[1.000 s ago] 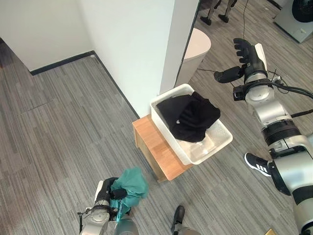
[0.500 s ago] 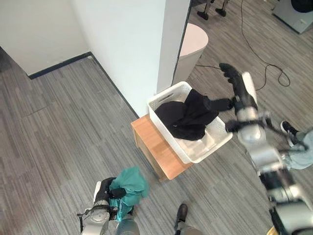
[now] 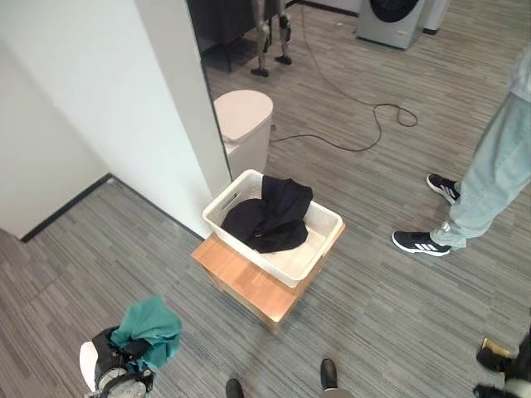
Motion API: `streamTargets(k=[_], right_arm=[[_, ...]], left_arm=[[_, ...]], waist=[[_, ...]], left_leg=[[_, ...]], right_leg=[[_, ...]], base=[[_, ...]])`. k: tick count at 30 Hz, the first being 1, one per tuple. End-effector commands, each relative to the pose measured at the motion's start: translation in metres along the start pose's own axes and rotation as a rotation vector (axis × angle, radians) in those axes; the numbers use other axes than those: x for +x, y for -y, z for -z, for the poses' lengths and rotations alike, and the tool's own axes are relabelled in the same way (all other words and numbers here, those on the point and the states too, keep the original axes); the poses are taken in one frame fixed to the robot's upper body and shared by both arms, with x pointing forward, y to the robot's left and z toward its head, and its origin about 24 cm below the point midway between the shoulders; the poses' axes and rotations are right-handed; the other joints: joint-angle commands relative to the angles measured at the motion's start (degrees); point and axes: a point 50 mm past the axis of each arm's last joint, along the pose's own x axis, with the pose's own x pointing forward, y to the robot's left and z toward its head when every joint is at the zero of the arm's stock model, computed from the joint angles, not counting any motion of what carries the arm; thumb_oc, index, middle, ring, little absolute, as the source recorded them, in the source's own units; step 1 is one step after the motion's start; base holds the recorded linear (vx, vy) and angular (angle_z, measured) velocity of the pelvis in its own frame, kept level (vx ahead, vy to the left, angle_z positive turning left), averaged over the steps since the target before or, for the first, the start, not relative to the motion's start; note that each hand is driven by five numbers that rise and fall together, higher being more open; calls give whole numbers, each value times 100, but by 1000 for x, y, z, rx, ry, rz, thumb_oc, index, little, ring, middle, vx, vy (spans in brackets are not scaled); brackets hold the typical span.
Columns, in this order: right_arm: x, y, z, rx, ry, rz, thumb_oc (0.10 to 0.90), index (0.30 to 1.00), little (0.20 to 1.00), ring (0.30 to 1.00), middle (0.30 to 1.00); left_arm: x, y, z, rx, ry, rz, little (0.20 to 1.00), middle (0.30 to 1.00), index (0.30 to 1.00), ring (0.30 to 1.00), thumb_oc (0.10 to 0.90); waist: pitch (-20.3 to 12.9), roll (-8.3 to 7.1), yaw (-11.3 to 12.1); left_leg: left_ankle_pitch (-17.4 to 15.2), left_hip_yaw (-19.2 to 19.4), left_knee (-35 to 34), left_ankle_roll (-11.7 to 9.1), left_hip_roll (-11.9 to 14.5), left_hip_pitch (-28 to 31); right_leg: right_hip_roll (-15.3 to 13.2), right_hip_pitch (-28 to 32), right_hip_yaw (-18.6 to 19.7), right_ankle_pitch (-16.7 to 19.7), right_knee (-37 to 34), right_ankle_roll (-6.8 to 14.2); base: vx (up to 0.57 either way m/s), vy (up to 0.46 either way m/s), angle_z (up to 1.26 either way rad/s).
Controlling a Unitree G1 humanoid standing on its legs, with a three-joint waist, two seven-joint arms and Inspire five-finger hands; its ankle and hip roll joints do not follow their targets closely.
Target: Pick up bed clothes into laundry basket.
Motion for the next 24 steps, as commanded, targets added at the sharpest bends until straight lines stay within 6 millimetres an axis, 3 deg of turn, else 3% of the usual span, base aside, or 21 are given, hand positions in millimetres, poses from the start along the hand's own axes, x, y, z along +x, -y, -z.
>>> streamTargets(k=[1,3,7,9,11,12,15,21,24], right_arm=[[-3,-27,-14,181,-42,-74,800,900,900,900,900],[-11,-46,-3,175,-124,-185,800,900,900,900,900],[-26,-69,23,17,-226,-376,800,900,900,900,900],[-32,-74,32,-67,-241,-448,800,900,900,900,900],[-32,-75,34,-92,-246,-470,800,900,900,900,900],[-38,-76,44,-159,-272,-521,800,900,900,900,900],[-41,-71,58,-214,-304,-554,800,900,900,900,900],[-37,-66,58,-211,-288,-541,800,900,900,900,900],[-36,-63,59,-206,-277,-530,800,900,900,900,900]], left_arm=[[31,-45,-122,-150,489,-201,300,300,300,300,400],[24,-42,-162,-208,631,-165,300,300,300,300,400],[-12,-28,-230,-363,912,46,300,300,300,300,400],[-32,-23,-252,-375,1039,152,300,300,300,300,400],[-38,-21,-259,-373,1076,189,300,300,300,300,400],[-52,-17,-271,-380,1149,263,300,300,300,300,400],[-61,-8,-288,-363,1211,305,300,300,300,300,400],[-49,2,-310,-243,1199,229,300,300,300,300,400],[-22,3,-326,-86,1137,110,300,300,300,300,400]], waist=[[-212,-33,-6],[-219,48,-27],[-195,185,-60],[-191,257,-92],[-183,290,-100],[-186,345,-120],[-165,433,-208],[-127,478,-397],[-134,482,-548]], left_leg=[[-302,-15,38,-134,103,153],[-284,0,38,-156,120,168],[-279,-9,38,-199,167,230],[-211,-2,38,-217,189,210],[-200,0,38,-226,198,214],[-182,10,38,-241,212,224],[-144,22,38,-270,252,244],[-86,50,38,-318,296,221],[-79,131,38,-340,326,218]], right_leg=[[-389,196,-121,-25,61,422],[-375,212,-103,-49,61,396],[-337,314,-100,-134,61,377],[-318,300,-78,-123,61,348],[-305,307,-76,-133,61,338],[-288,320,-71,-151,61,328],[-240,364,-56,-204,61,298],[-178,349,-67,-215,61,281],[-153,284,-31,-184,61,300]], base=[[-22,-39,-15],[-27,-38,-14],[-18,-49,-2],[-24,-33,1],[0,-17,0],[1,-38,-3],[5,-29,0],[0,-19,-3],[7,-17,-2]])
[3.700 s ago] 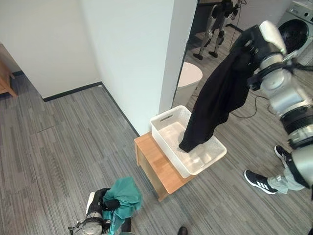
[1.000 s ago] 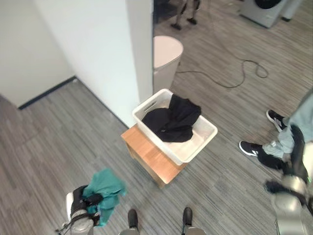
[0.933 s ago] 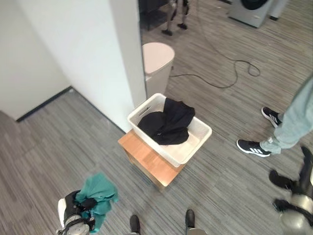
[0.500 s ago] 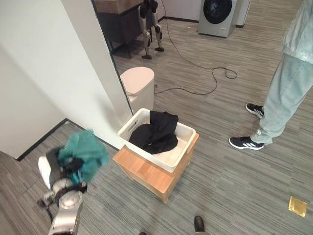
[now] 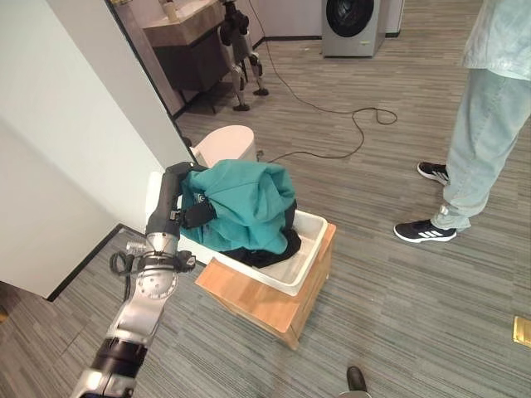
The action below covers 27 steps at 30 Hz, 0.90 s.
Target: Pick up bed clothes into laundry basket.
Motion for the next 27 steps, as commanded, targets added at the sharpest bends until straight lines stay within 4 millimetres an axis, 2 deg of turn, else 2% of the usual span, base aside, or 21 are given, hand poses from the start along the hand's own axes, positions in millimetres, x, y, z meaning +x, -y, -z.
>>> streamTargets(k=[1,2,3,9,20,27], right_arm=[[1,11,1,-3,22,51,800,900,900,900,900],[1,10,1,0,22,50,800,900,900,900,900],[0,10,3,9,25,55,800,900,900,900,900],[-3,2,9,18,2,32,800,900,900,900,900],[-5,-3,6,17,21,33,800,900,900,900,900],[-5,-4,0,23,50,45,800,900,900,900,900]], left_arm=[[63,-70,-41,193,131,-286,300,300,300,300,400],[64,-70,-41,194,135,-285,300,300,300,300,400],[72,-79,-37,267,94,-312,300,300,300,300,400],[88,-80,-38,243,48,-313,300,300,300,300,400],[95,-55,-45,143,52,-254,300,300,300,300,400],[95,-44,-41,212,39,-233,300,300,300,300,400]], waist=[[-95,-185,-93],[-88,-195,-81],[-80,-210,-150],[-47,-315,-245],[73,-354,-428],[245,-338,-546]], left_leg=[[-52,29,38,-318,357,16],[-52,31,38,-318,356,16],[-50,72,38,-324,360,18],[-35,125,38,-351,379,-34],[-58,246,38,-338,360,-150],[-43,297,38,-322,343,-257]], right_leg=[[-158,171,-145,-207,74,251],[-158,170,-143,-206,74,251],[-150,136,-125,-180,74,268],[-137,56,-91,-114,74,287],[-137,-204,61,-32,74,302],[-140,-387,164,12,74,311]], base=[[0,0,0],[-2,-19,-8],[-5,-19,-9],[6,-23,-6],[1,0,-5],[-10,4,-10]])
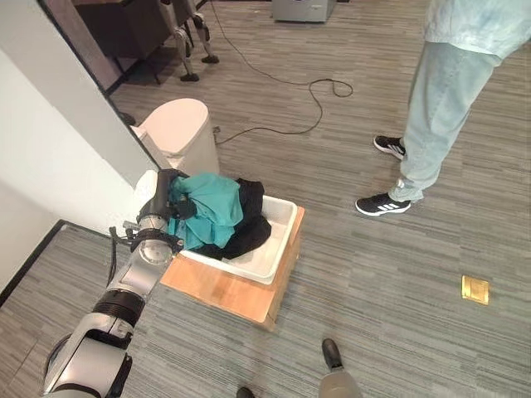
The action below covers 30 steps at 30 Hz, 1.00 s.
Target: Pick up bed clothes into laundry basket.
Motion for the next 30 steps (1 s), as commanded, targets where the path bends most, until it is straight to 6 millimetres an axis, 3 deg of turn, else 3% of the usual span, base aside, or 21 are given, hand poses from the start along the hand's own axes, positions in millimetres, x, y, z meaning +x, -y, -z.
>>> streamTargets(k=[1,5,18,19,20,21,30], right_arm=[[0,12,4,-4,18,74,800,900,900,900,900],[1,11,-1,1,29,84,800,900,900,900,900],[0,5,-14,11,88,81,800,900,900,900,900],[0,5,-15,10,94,80,800,900,900,900,900],[0,5,-15,10,94,80,800,900,900,900,900],[0,4,-16,7,102,75,800,900,900,900,900],[-2,-3,-14,-4,105,45,800,900,900,900,900]], left_arm=[[43,-51,-66,-5,186,-237,300,300,300,300,400],[50,-53,-50,43,89,-240,300,300,300,300,400],[55,-56,-41,85,25,-230,300,300,300,300,400],[55,-56,-41,77,23,-233,401,401,401,401,467],[55,-56,-41,77,23,-233,559,559,559,559,573],[55,-56,-40,58,20,-234,900,900,900,900,800],[54,-52,-49,94,71,-228,900,900,900,900,800]], waist=[[30,-4,-73],[120,-61,-155],[271,-192,-269],[277,-191,-275],[276,-191,-274],[275,-188,-272],[186,-171,-181]], left_leg=[[-10,-48,24,-297,336,-82],[39,26,24,-302,344,-281],[62,209,24,-336,424,-484],[65,216,24,-336,424,-499],[65,217,24,-336,424,-500],[63,244,24,-340,433,-513],[29,157,24,-351,472,-359]], right_leg=[[-173,-15,-130,-65,34,375],[-136,-297,-54,24,43,382],[-55,-670,126,92,59,388],[-49,-692,149,98,58,387],[-48,-694,150,99,58,387],[-38,-718,171,106,52,391],[-57,-488,33,16,41,372]], base=[[-13,0,-7],[-31,-26,-16],[3,-22,-8],[3,-7,-7],[12,-16,-8],[17,-20,-8],[12,-11,-3]])
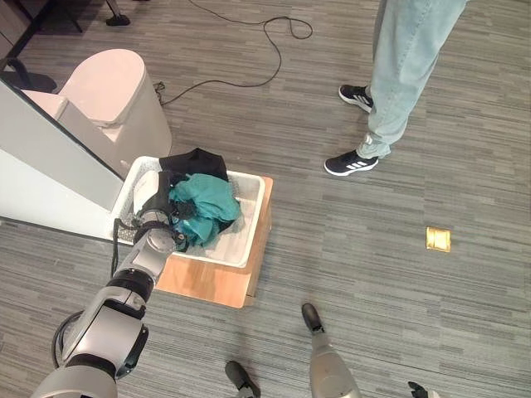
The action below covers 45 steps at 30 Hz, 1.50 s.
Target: Pick up bed clothes into laundry basket.
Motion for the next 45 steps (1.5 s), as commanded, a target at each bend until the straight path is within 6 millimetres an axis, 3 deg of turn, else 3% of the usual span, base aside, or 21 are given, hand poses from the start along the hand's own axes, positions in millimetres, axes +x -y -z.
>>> streamTargets(k=[1,11,13,14,15,20,24,28,29,30,31,32,34,36,38,39,41,43,45], right_arm=[[0,15,12,-4,-9,57,800,900,900,900,900],[-4,5,14,-28,-12,4,800,900,900,900,900],[-4,4,14,-26,-22,4,800,900,900,900,900],[-4,4,14,-28,-22,4,800,900,900,900,900],[-4,3,14,-17,-30,3,800,900,900,900,900],[-2,6,12,8,-43,18,800,900,900,900,900],[5,24,-4,34,7,92,800,900,900,900,900],[6,76,-53,10,266,293,800,900,900,900,900],[2,89,-61,1,320,341,800,900,900,900,900],[2,89,-61,0,319,341,800,900,900,900,900],[-10,112,-88,12,459,435,800,900,900,900,900],[-10,112,-87,11,458,435,800,900,900,900,900],[-34,134,-128,44,673,540,800,900,900,900,900],[-53,142,-155,71,822,584,800,900,900,900,900],[-79,145,-183,88,1002,607,800,900,900,900,900],[-104,147,-206,88,1164,619,800,900,900,900,900],[-122,143,-219,105,1279,583,800,900,900,900,900],[-136,141,-232,104,1378,558,800,900,900,900,900],[-151,138,-248,102,1482,523,800,900,900,900,900]], left_arm=[[25,-61,-56,-21,187,-240,900,900,900,900,800],[17,-64,-71,-50,299,-260,900,900,900,900,800],[4,-68,-88,-108,428,-279,900,900,900,900,800],[3,-68,-87,-108,426,-279,900,900,900,900,800],[-9,-71,-90,-153,497,-287,900,900,900,900,800],[-37,-77,-74,-251,547,-306,900,900,900,900,800],[-72,-82,-35,-403,487,-369,900,900,900,900,800],[-96,-79,9,-406,343,-413,900,900,900,900,800],[-99,-77,18,-406,307,-418,900,900,900,900,800],[-100,-77,18,-406,307,-417,900,900,900,900,800],[-103,-74,34,-413,231,-422,900,900,900,900,800],[-103,-74,34,-413,231,-421,900,900,900,900,800],[-104,-64,43,-420,166,-414,900,900,900,900,800],[-106,-58,46,-439,142,-402,900,900,900,900,800],[-108,-52,46,-444,135,-384,900,900,900,900,800],[-110,-44,43,-479,130,-360,900,900,900,900,800],[-111,-34,41,-508,123,-323,900,900,900,900,800],[-112,-23,40,-542,112,-279,900,900,900,900,800],[-116,-17,42,-568,97,-263,900,900,900,900,800]], waist=[[-260,-13,132],[-499,-118,338],[-578,-167,483],[-583,-166,472],[-650,-204,598],[-796,-299,855],[-943,-462,1145],[-1034,-646,1335],[-1057,-665,1343],[-1060,-663,1342],[-1010,-725,1358],[-1014,-725,1360],[-828,-817,1393],[-726,-834,1418],[-656,-796,1470],[-655,-770,1539],[-712,-758,1559],[-760,-750,1627],[-742,-779,1819]], left_leg=[[5,-314,9,-341,404,148],[-69,-433,9,-323,384,422],[-98,-537,9,-302,369,465],[-99,-540,9,-301,367,467],[-112,-605,9,-290,356,498],[-147,-739,9,-268,332,562],[-195,-870,9,-206,266,598],[-267,-1016,9,-109,142,613],[-281,-1048,9,-75,110,610],[-282,-1050,9,-74,109,610],[-315,-1138,9,6,49,616],[-315,-1138,9,7,48,613],[-304,-1249,9,96,16,608],[-243,-1327,9,161,28,530],[-162,-1438,9,218,33,418],[-67,-1695,9,280,-37,227],[44,-2002,9,304,-105,57],[216,-2318,9,316,-183,-161],[346,-2484,9,293,-248,-330]], right_leg=[[-185,340,-433,-178,31,413],[-218,730,-582,-225,29,415],[-248,848,-666,-258,29,420],[-250,853,-669,-260,29,421],[-276,945,-735,-280,29,425],[-310,1113,-868,-321,29,423],[-374,1242,-991,-323,29,446],[-480,1308,-1094,-272,37,497],[-506,1317,-1126,-272,57,510],[-507,1318,-1129,-273,57,510],[-525,1298,-1133,-253,237,506],[-527,1293,-1133,-257,243,507],[-448,1042,-998,-265,757,504],[-318,877,-840,-332,1086,545],[-99,837,-560,-657,1492,534],[167,953,-70,-952,1863,448],[484,1071,564,-1215,2179,328],[789,1331,1174,-1422,2119,161],[786,1607,1283,-1805,1788,-83]], base=[[29,-20,10],[18,-10,10],[-13,-14,18],[-17,-10,15],[-2,-1,14],[11,6,14],[4,44,20],[-16,96,25],[-5,61,24],[-50,76,19],[-45,46,7],[-78,74,7],[-156,37,20],[-184,26,20],[-213,15,13],[-235,-34,30],[-158,-73,68],[-161,-99,113],[-203,-129,119]])
